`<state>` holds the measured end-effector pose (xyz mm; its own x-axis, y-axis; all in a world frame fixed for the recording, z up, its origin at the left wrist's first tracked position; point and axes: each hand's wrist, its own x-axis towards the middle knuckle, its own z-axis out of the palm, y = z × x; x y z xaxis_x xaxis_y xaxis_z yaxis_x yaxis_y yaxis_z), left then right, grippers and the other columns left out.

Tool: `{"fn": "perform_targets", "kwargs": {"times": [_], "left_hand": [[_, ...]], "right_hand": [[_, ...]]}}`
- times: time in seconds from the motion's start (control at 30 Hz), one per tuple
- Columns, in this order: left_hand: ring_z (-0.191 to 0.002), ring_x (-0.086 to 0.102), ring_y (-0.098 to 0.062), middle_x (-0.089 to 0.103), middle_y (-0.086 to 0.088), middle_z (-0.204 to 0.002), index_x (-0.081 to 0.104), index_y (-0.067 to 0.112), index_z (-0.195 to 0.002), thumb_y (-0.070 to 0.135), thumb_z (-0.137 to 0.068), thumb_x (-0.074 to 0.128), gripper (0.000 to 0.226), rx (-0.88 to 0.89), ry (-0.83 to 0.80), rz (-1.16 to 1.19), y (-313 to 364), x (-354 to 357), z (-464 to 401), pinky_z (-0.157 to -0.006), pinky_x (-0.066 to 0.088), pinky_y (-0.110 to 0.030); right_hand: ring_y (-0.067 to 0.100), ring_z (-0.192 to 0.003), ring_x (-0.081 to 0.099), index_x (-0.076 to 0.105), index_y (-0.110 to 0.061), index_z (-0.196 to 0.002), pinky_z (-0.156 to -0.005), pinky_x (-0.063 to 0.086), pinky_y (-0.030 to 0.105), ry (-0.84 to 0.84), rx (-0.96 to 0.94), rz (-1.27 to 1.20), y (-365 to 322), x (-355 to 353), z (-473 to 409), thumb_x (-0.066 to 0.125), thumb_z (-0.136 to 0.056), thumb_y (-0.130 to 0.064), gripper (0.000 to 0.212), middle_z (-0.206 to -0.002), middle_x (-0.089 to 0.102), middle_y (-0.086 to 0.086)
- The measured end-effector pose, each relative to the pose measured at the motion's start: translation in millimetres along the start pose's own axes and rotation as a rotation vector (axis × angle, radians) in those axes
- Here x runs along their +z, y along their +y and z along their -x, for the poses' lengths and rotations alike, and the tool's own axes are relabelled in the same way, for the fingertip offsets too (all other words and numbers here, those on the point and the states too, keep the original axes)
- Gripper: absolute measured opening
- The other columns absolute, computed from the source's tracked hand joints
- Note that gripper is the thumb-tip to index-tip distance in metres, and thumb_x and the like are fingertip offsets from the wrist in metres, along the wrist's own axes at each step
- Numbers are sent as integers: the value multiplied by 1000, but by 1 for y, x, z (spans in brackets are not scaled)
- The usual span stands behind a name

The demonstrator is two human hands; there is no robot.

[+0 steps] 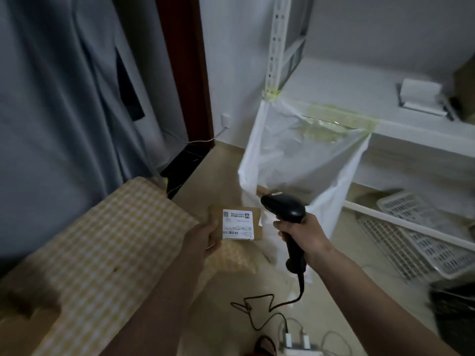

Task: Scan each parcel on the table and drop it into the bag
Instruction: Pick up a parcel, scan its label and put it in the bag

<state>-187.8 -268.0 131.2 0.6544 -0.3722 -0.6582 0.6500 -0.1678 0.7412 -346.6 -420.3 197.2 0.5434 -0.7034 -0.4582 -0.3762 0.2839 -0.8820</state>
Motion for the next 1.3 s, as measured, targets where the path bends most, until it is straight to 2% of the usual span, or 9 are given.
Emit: {"fn": "perform_targets", "kwargs": {"times": [0.2,0.33,0.53,0.67,0.73,0.8,0.97,1.1,1.3], "left_hand": [[-82,69,-16,74,-5,-85,67,11,-96,15,-90,67,7,3,-31,40,4,73,-27,-68,57,-28],[-81,67,-20,70,-11,-97,62,7,-108,6,-91,62,17,-44,-47,7,15,119,-63,-64,60,-29],[-104,62,-32,45,-13,-139,26,30,-150,-3,-86,65,82,-52,-90,-99,27,183,-128,-52,59,-30],[-80,58,-21,53,-7,-111,38,19,-141,-6,-88,63,64,-95,-108,-264,33,210,-165,-69,59,-37],[-77,56,-18,55,-10,-113,38,16,-139,-8,-86,64,63,-97,-105,-363,30,217,-189,-74,59,-40],[-91,57,-23,51,-12,-128,35,17,-144,-9,-85,64,71,-94,-153,-453,28,223,-210,-77,58,-42],[-138,36,-29,30,-9,-155,16,17,-155,4,-89,65,83,-3,-256,-844,27,232,-243,-110,37,-38],[-128,47,-31,46,-14,-144,37,10,-145,8,-92,59,57,43,-276,-1036,30,227,-252,-106,41,-36],[-116,56,-25,59,-6,-129,59,14,-126,11,-98,44,33,402,-326,-1370,43,209,-232,-94,44,-33]], "right_hand": [[21,-63,54,66,-1,-95,-66,46,32,102,52,-92,0,-53,-48,70,-78,1,17,-67,60,9],[21,-60,54,67,2,-95,-64,45,33,175,96,-158,3,-74,-68,72,-76,1,19,-68,59,11],[20,-63,58,68,0,-93,-67,49,32,295,148,-203,5,-98,-103,72,-76,1,17,-72,63,10],[22,-66,60,68,-1,-91,-71,49,37,360,204,-203,6,-101,-137,73,-75,1,16,-70,65,10],[22,-65,59,68,1,-90,-70,48,36,387,227,-201,6,-100,-155,72,-76,1,15,-68,64,10],[21,-63,58,67,2,-89,-68,48,35,400,250,-199,6,-98,-170,71,-76,1,13,-65,63,10],[20,-64,60,67,1,-90,-65,50,31,398,287,-192,7,-90,-198,71,-77,2,14,-68,63,10],[22,-67,60,66,-2,-88,-67,50,32,373,301,-198,3,-79,-213,70,-77,3,12,-69,63,11],[21,-63,57,67,1,-87,-63,47,30,282,271,-90,-6,-56,-221,70,-76,1,11,-66,61,10]]}}
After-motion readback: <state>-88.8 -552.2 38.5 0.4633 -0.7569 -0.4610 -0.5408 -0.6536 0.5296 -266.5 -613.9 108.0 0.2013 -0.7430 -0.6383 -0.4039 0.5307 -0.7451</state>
